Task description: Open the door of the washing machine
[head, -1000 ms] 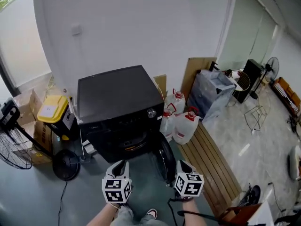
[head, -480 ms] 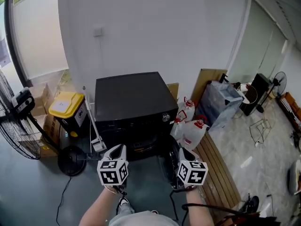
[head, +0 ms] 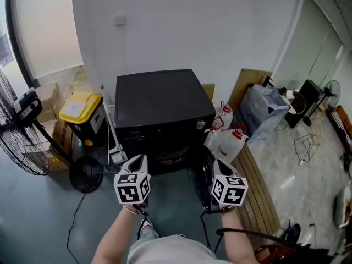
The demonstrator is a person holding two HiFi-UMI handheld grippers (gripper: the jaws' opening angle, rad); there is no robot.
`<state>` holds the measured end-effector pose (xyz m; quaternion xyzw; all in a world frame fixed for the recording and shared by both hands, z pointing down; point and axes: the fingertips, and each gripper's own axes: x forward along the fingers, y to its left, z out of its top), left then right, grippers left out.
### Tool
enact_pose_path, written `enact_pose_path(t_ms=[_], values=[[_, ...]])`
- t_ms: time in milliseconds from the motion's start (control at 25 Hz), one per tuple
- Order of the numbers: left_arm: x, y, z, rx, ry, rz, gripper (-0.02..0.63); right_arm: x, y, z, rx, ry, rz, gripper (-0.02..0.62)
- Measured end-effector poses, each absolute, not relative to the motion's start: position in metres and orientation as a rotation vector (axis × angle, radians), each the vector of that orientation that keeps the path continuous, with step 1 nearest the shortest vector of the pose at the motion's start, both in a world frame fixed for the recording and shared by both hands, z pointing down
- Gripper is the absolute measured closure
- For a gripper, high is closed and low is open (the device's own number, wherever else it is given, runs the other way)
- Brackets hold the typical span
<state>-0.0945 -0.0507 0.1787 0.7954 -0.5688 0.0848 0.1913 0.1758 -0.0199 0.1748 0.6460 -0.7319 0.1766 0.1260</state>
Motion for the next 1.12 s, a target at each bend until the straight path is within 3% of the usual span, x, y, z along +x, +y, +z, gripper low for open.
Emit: enact_pose_path(t_ms=[1120], values=[[-0.09, -0.066, 0.187, 2.241, -1.568, 0.307, 0.598, 0.172, -0.025, 0.176, 1.922, -2.111, 0.557, 0.591]])
